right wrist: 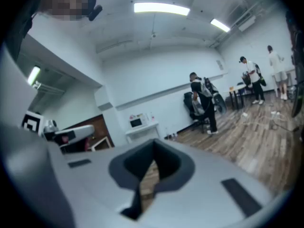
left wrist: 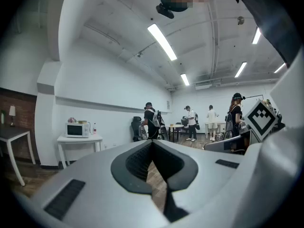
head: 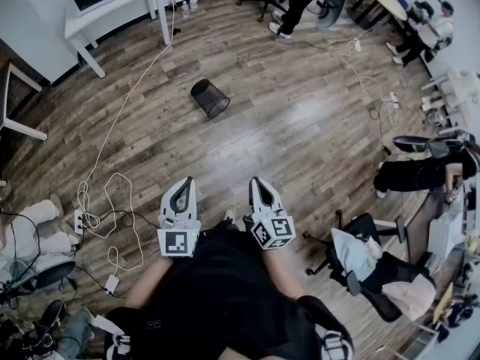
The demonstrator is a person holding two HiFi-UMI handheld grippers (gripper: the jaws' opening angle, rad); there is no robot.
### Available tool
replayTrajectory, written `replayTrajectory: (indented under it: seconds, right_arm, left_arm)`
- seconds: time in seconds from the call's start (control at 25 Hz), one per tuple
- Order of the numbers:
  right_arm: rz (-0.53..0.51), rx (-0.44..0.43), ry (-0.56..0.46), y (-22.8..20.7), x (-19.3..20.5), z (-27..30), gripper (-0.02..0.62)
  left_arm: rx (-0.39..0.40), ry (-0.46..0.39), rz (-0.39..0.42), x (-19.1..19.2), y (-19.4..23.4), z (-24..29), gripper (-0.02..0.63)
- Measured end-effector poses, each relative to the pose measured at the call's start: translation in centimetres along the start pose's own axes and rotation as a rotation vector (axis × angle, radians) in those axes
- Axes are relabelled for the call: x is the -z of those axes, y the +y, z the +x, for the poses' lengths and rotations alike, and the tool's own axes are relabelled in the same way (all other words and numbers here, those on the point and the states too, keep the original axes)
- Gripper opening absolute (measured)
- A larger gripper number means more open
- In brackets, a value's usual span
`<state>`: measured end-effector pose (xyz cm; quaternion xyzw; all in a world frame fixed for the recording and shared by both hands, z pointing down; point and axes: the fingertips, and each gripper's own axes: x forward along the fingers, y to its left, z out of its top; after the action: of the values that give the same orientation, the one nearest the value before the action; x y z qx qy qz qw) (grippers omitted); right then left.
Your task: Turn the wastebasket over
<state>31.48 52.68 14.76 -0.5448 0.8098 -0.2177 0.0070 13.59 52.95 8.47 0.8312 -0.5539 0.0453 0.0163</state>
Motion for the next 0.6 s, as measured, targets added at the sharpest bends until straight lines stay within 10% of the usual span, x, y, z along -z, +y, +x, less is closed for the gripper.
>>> replayTrajectory:
  seconds: [0.6]
  right_arm:
    - [-0.018,-0.066,-0.016,-6.1,-1.8,-1.2,0.032]
  left_arm:
    - [-0.051,-0.001,-0.045,0.1,-6.3,3.8,0.034]
